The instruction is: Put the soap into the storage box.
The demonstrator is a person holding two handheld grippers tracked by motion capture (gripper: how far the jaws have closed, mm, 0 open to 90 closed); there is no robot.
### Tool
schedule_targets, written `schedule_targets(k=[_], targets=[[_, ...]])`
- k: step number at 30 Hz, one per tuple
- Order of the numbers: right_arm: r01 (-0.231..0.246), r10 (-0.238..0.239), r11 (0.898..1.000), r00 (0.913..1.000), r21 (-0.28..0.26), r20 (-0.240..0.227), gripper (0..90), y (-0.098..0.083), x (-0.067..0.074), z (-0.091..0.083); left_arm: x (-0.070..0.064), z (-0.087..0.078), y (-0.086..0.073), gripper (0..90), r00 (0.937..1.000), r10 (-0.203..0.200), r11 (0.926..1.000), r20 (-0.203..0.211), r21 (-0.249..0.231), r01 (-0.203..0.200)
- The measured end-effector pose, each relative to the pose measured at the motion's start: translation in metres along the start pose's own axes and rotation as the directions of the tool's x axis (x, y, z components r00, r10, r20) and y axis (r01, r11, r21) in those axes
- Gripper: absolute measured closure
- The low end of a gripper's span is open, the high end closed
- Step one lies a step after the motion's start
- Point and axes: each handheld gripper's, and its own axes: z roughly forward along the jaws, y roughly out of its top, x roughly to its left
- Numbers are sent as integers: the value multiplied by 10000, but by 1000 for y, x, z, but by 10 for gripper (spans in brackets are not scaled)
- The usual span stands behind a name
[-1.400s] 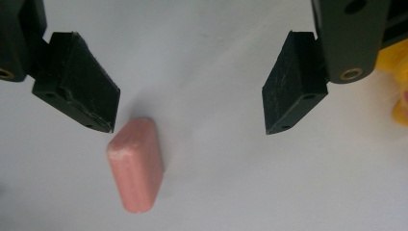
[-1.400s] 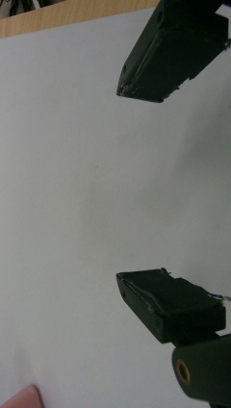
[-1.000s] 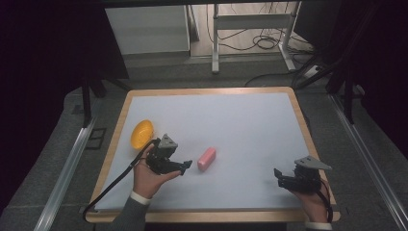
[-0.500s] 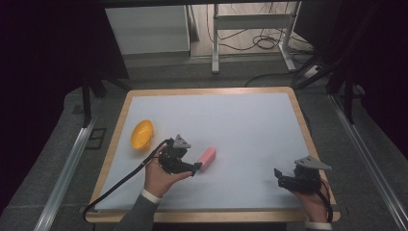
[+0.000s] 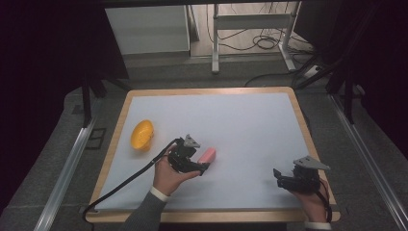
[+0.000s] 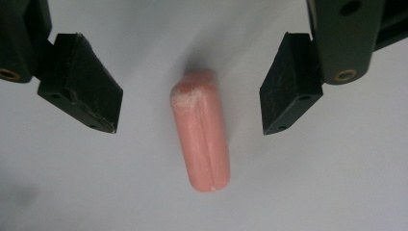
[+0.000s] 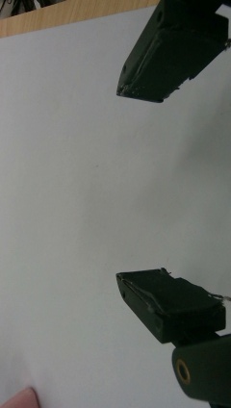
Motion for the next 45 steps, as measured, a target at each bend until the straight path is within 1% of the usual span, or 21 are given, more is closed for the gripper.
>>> schedule_targets(k=[2, 4, 5, 10, 13, 16, 20, 21, 23, 25, 26, 28, 30, 31, 34, 36, 37, 39, 41, 43, 45], targets=[[3, -3, 10000, 10000, 18, 4, 112, -1, 0, 1, 0, 8, -1, 236, 10000, -82, 9999, -1, 152, 82], [8, -8, 10000, 10000, 48, 11, 112, -1, 0, 1, 0, 10, -1, 240, 9999, -119, 9999, -19, 108, 119], [22, -22, 10000, 10000, 55, 29, 112, -1, 0, 1, -1, 14, -1, 241, 9999, -144, 9999, 10, 41, 144], [25, -25, 10000, 10000, 44, 30, 112, -1, 0, 1, 1, 23, -2, 241, 9998, -193, 9997, 6, 149, 192], [10, -10, 10000, 10000, 52, 35, 112, -1, 0, 2, 2, 31, -2, 243, 9996, -299, 9992, 16, 275, 299], [34, -34, 10000, 10000, 49, 51, 112, -1, -1, 2, 3, 36, -2, 247, 9995, -315, 9987, -36, 389, 316], [31, -32, 10000, 10000, 54, 54, 112, -1, 0, 2, 7, 40, -1, 264, 9990, -445, 9985, 28, 315, 444], [55, -55, 10000, 10000, 59, 55, 112, -1, 0, 2, 8, 41, 0, 270, 9983, -576, 9978, 54, 320, 574], [70, -70, 9999, 10000, 75, 43, 112, -1, 0, 2, 11, 43, 2, 271, 9977, -675, 9972, 81, 331, 672], [66, -67, 9999, 10000, 92, 63, 112, -1, 0, 2, 11, 46, 5, 266, 9985, -552, 9973, -66, 480, 555], [65, -66, 9999, 10000, 77, 63, 112, -1, 0, 2, 10, 47, 6, 266, 9987, -508, 9976, 16, 464, 506], [64, -64, 9999, 10000, 80, 69, 112, -1, -1, 2, 8, 47, 9, 265, 9990, -446, 9978, 2, 483, 446], [30, -31, 10000, 9999, 59, 106, 112, -1, -2, 1, 10, 50, 11, 272, 9980, -627, 9971, 109, 450, 621], [-11, 10, 10000, 9999, 47, 116, 112, -2, -3, 1, 11, 55, 13, 284, 9982, -589, 9961, -118, 658, 596], [-18, 18, 10000, 9999, 46, 135, 112, -2, -4, 1, 10, 58, 15, 311, 9984, -565, 9961, 58, 680, 560], [-12, 12, 10000, 9999, 56, 125, 112, -2, -3, 1, 7, 62, 17, 371, 9986, -525, 9961, -72, 708, 529], [-12, 12, 10000, 9999, 56, 125, 112, -2, -3, 1, 8, 63, 18, 371, 9985, -552, 9963, -35, 660, 553], [-7, 6, 10000, 9999, 61, 129, 112, -2, -3, 1, 9, 66, 18, 427, 9976, -681, 9949, -119, 742, 688], [-7, 7, 10000, 9999, 51, 136, 112, -2, -4, 1, 10, 68, 17, 464, 9978, -638, 9932, -170, 970, 651], [-19, 18, 10000, 9999, 55, 143, 112, -2, -4, 1, 8, 69, 15, 499, 9985, -521, 9934, -172, 1018, 535], [-9, 8, 10000, 9999, 93, 157, 112, -2, -4, 2, 7, 70, 15, 546, 9985, -510, 9936, -201, 995, 527]])
